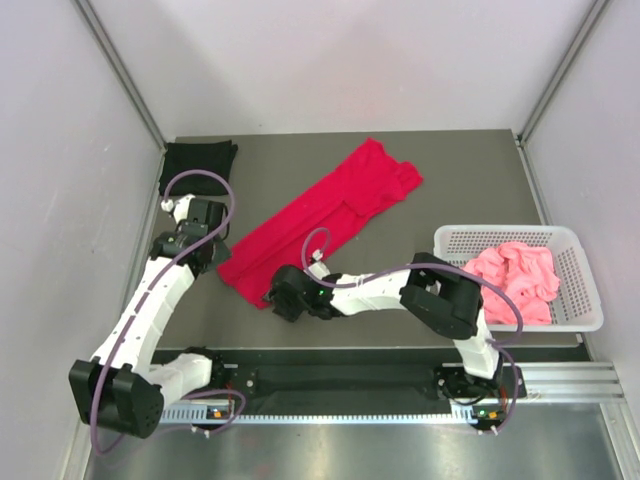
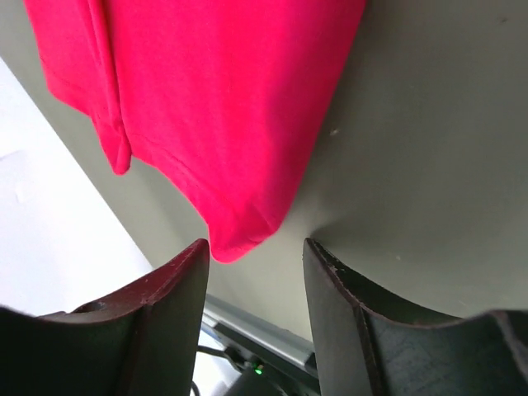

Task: Fold and stack the t-shirts
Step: Fold the tshirt

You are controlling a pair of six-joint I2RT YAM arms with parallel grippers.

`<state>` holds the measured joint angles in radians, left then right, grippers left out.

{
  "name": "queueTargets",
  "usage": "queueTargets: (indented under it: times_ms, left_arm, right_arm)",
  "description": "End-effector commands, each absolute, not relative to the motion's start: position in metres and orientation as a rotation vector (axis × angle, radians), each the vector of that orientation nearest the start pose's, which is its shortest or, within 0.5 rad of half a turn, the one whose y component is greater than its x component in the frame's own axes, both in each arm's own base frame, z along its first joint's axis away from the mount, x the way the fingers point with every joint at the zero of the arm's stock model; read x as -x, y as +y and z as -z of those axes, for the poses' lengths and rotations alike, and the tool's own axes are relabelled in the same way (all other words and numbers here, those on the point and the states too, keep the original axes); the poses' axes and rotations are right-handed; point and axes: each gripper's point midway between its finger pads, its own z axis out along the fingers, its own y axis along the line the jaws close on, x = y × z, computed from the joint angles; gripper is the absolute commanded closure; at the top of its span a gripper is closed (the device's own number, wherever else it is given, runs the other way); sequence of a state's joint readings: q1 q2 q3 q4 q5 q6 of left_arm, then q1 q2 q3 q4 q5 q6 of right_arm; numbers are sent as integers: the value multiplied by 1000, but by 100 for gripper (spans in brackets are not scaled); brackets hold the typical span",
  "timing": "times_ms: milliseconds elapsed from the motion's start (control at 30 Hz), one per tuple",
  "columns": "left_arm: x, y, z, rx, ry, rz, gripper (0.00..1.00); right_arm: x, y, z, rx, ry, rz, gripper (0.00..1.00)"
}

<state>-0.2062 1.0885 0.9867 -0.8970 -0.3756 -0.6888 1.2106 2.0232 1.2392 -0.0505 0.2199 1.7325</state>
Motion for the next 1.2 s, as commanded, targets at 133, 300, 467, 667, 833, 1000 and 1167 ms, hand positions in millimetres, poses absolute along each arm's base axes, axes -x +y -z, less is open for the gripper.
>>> queueTargets:
  times_ms: [133,300,467,667,833,1000,1167]
  left_arm:
    - [-260,-13,-177,700,2297,-124,64]
    - [-261,-15,-179,673,2293,-136,64]
    - [-262,-16,-179,650,2297,-142,64]
    - [-261,-17,-175,615,2307,-135,64]
    - [-261,-20,-174,552,2322,-122,64]
    - [-260,-43,-171,391,2381,17,64]
    - [-254,-80,-167,210,2441,259,64]
  right_arm:
    - [-183,494,-25,-900,2547,-956,52]
    - [-190,486,-15,-909,2553,-930,59]
    - [-195,485,-6,-862,2581,-936,62]
    - [-198,485,-2,-782,2607,-964,75]
    - [-193,476,-4,-625,2647,-963,99]
    - [-172,461,-9,-310,2727,-950,100]
    - [-144,425,-19,24,2769,-896,100]
